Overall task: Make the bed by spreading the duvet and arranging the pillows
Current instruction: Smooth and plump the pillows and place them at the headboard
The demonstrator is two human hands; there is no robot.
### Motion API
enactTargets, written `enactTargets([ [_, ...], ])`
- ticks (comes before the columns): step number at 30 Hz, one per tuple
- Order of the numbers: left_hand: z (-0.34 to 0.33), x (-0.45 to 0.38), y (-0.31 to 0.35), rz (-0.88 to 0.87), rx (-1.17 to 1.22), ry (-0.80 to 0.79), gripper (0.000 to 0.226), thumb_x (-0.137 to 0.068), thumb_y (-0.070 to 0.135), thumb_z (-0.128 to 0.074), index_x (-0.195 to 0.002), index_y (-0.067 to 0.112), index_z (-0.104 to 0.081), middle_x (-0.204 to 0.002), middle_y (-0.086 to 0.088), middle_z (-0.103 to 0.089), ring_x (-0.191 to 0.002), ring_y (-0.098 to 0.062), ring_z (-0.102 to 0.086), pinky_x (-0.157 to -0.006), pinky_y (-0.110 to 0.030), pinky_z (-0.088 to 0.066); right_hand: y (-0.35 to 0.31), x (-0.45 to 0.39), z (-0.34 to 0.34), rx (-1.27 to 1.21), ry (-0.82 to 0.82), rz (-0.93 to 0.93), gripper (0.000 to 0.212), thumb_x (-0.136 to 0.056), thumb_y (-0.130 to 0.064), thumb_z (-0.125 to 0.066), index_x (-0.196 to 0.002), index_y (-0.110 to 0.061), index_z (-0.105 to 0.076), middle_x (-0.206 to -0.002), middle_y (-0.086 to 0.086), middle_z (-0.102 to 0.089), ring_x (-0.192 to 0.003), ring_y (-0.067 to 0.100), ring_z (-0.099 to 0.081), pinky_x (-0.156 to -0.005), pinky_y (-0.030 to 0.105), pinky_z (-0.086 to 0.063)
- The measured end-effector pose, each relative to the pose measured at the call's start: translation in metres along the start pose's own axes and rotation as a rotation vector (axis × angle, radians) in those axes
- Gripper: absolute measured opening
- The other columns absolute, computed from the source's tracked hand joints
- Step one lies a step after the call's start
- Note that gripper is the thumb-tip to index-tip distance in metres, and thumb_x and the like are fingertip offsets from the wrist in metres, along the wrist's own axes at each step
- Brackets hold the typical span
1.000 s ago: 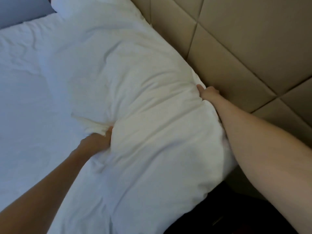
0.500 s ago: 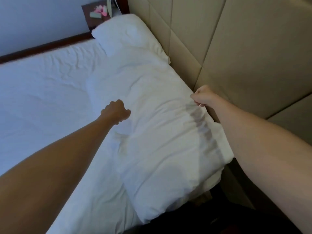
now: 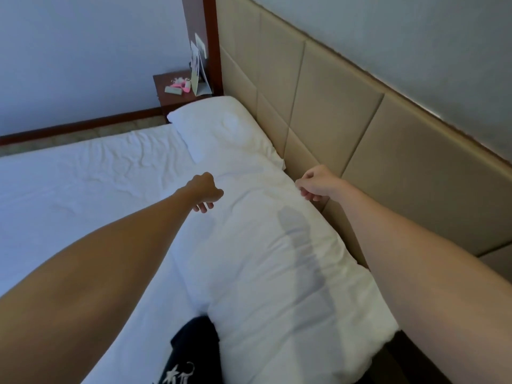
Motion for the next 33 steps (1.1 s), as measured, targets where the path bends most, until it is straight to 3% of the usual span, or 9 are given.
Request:
enactTargets([
  [6, 0.024, -0.099, -0.011, -0.024, -0.021, 0.086, 0.014, -0.08, 0.018, -0.049, -0.076, 0.005, -0.053, -0.073, -0.008, -0.068, -0.064, -0.023, -0.068, -0.067, -0.029, -0.052, -0.027, -0.077, -0.023, -0.013, 0.014, -0.049, 0.019, -0.094, -0.018, -0.057, -0.095, -0.003, -0.068, -0.083, 0.008, -0.068, -0.064, 0.013, -0.059, -0.06, 0.027, -0.048],
  [11, 0.018, -0.201, -0.039, -0.034, 0.05, 0.172, 0.023, -0.09, 0.029, -0.051, -0.1, 0.009, -0.054, -0.103, -0.009, -0.059, -0.096, -0.031, -0.057, -0.081, -0.037, -0.044, -0.048, -0.174, -0.071, 0.0, 0.043, -0.068, 0.011, -0.088, -0.027, -0.061, -0.094, -0.017, -0.061, -0.103, 0.008, -0.065, -0.092, 0.021, -0.057, -0.076, 0.032, -0.048],
  [13, 0.007, -0.242, -0.05, -0.034, 0.082, 0.184, 0.031, -0.093, 0.033, -0.05, -0.114, 0.011, -0.052, -0.114, -0.01, -0.057, -0.11, -0.032, -0.054, -0.091, -0.041, -0.042, -0.049, -0.213, -0.093, 0.027, 0.038, -0.114, 0.029, -0.089, -0.032, -0.06, -0.114, -0.018, -0.059, -0.115, 0.006, -0.062, -0.105, 0.022, -0.057, -0.088, 0.032, -0.048],
  [16, -0.01, -0.297, -0.065, -0.004, 0.15, 0.195, 0.038, -0.095, 0.037, -0.047, -0.122, 0.011, -0.05, -0.122, -0.014, -0.053, -0.118, -0.035, -0.048, -0.096, -0.045, -0.039, -0.048, -0.264, -0.127, 0.052, 0.029, -0.154, 0.046, -0.093, -0.036, -0.052, -0.134, -0.016, -0.048, -0.133, 0.006, -0.054, -0.117, 0.025, -0.054, -0.091, 0.031, -0.045],
  [21, -0.056, -0.384, -0.095, 0.137, 0.492, 0.11, 0.058, -0.09, 0.05, -0.053, -0.13, 0.009, -0.045, -0.128, -0.018, -0.058, -0.122, -0.037, -0.052, -0.104, -0.045, -0.041, -0.043, -0.337, -0.163, 0.063, 0.263, -0.241, 0.056, -0.093, -0.048, -0.048, -0.142, -0.021, -0.039, -0.137, 0.009, -0.05, -0.124, 0.031, -0.049, -0.1, 0.04, -0.035],
  [24, -0.09, -0.418, -0.11, 0.28, 0.583, 0.03, 0.097, -0.079, 0.055, -0.07, -0.146, 0.004, -0.022, -0.144, -0.023, -0.039, -0.132, -0.042, -0.041, -0.109, -0.048, -0.036, -0.033, -0.378, -0.194, 0.118, 0.237, -0.303, 0.084, -0.081, -0.064, -0.059, -0.148, -0.032, -0.021, -0.142, 0.012, -0.043, -0.126, 0.036, -0.047, -0.104, 0.048, -0.037],
  [27, -0.13, -0.447, -0.124, 0.446, 0.758, -0.117, 0.115, -0.072, 0.056, -0.076, -0.151, 0.004, -0.009, -0.151, -0.02, -0.031, -0.135, -0.037, -0.039, -0.111, -0.044, -0.035, -0.014, -0.409, -0.216, 0.263, 0.207, -0.366, 0.103, -0.072, -0.073, -0.064, -0.15, -0.039, -0.006, -0.156, 0.016, -0.022, -0.137, 0.042, -0.032, -0.108, 0.055, -0.031],
  [31, -0.161, -0.486, -0.136, 0.503, 0.964, -0.261, 0.103, -0.07, 0.067, -0.072, -0.146, 0.009, -0.034, -0.144, -0.014, -0.047, -0.128, -0.032, -0.049, -0.109, -0.038, -0.038, 0.0, -0.438, -0.245, 0.399, 0.17, -0.29, 0.116, -0.067, -0.078, -0.064, -0.152, -0.035, 0.001, -0.162, 0.014, -0.01, -0.145, 0.038, -0.02, -0.112, 0.057, -0.024],
  [33, -0.166, -0.5, -0.14, 0.494, 1.066, -0.201, 0.091, -0.078, 0.061, -0.069, -0.145, 0.007, -0.038, -0.143, -0.013, -0.048, -0.127, -0.031, -0.05, -0.103, -0.033, -0.04, 0.001, -0.449, -0.259, 0.431, 0.168, -0.261, 0.128, -0.061, -0.082, -0.066, -0.154, -0.03, 0.007, -0.162, 0.015, -0.007, -0.146, 0.037, -0.018, -0.114, 0.054, -0.024],
])
Point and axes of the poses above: each hand's wrist, its own x-axis away from the middle knuckle, its own z-axis out of the back of the hand, y = z × x, the point moved 6 cm from there along -x, towards the middle knuckle
